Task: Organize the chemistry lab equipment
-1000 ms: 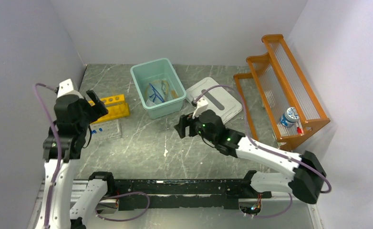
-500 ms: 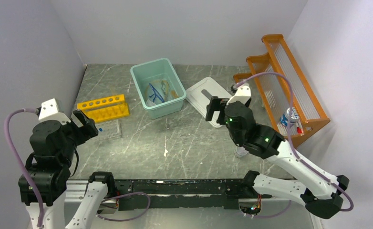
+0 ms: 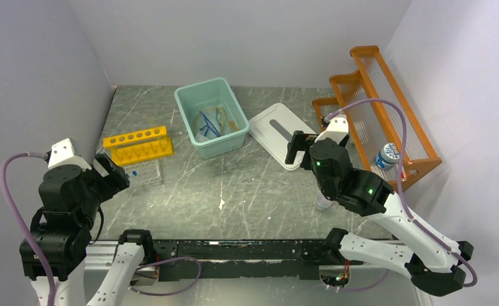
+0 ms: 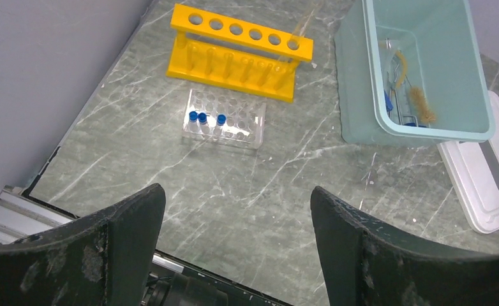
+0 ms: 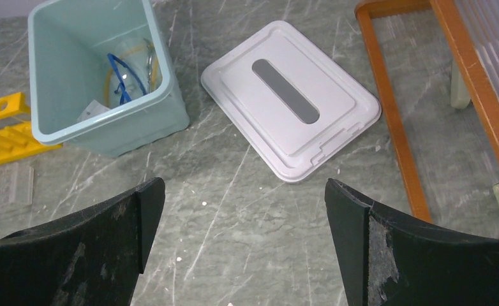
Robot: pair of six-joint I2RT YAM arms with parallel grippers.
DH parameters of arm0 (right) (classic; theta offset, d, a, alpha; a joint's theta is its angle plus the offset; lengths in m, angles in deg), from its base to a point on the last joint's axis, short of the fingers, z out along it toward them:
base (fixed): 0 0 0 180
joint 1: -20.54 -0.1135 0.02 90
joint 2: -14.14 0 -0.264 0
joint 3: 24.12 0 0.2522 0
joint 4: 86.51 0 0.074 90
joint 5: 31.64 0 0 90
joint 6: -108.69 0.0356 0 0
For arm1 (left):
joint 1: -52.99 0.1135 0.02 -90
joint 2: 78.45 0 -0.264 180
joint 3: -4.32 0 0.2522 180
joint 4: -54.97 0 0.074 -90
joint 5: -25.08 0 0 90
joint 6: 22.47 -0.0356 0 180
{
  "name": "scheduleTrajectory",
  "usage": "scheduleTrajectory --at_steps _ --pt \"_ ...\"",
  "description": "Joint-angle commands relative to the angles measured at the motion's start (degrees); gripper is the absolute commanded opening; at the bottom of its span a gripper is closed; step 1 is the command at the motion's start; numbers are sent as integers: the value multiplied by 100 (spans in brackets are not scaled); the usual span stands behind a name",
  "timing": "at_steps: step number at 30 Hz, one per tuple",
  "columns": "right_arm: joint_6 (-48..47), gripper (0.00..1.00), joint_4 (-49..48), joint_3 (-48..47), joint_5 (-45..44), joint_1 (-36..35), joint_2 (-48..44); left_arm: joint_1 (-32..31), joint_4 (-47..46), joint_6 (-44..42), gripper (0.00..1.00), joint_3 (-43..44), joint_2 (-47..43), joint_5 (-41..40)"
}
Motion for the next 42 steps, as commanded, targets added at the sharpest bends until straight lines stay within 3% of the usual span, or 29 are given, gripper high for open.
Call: scheduleTrajectory --at_steps 1,9,12,15,19,21,24,33,42 --pt "-166 100 -149 24 -94 15 -91 53 36 56 87 -8 -56 76" --pt "-838 100 -1601 1062 602 131 534 51 -865 -57 95 -571 -331 1271" --pt "-683 99 -1885 1089 1443 991 1204 51 -1063 -34 95 -797 -361 1403" --pt "-611 91 -2426 1254 2750 2067 1829 51 -1352 -34 96 -1119 -396 1652" --pt "-770 69 -3225 1332 3447 2527 2816 51 -1898 12 97 -1501 -417 2131" --pt "-827 60 -3183 1026 3667 2677 3545 51 -2097 -1 97 -1628 -379 2277" --pt "-1059 57 -3252 648 3646 2726 4345 55 -2299 -73 97 -1740 -220 2421" --pt "-1786 63 -3077 -237 3660 2759 5804 55 -2836 -189 97 -1993 183 2767" --pt "-2199 32 -2803 -517 4332 2747 6432 51 -3096 -197 97 -2017 401 2660"
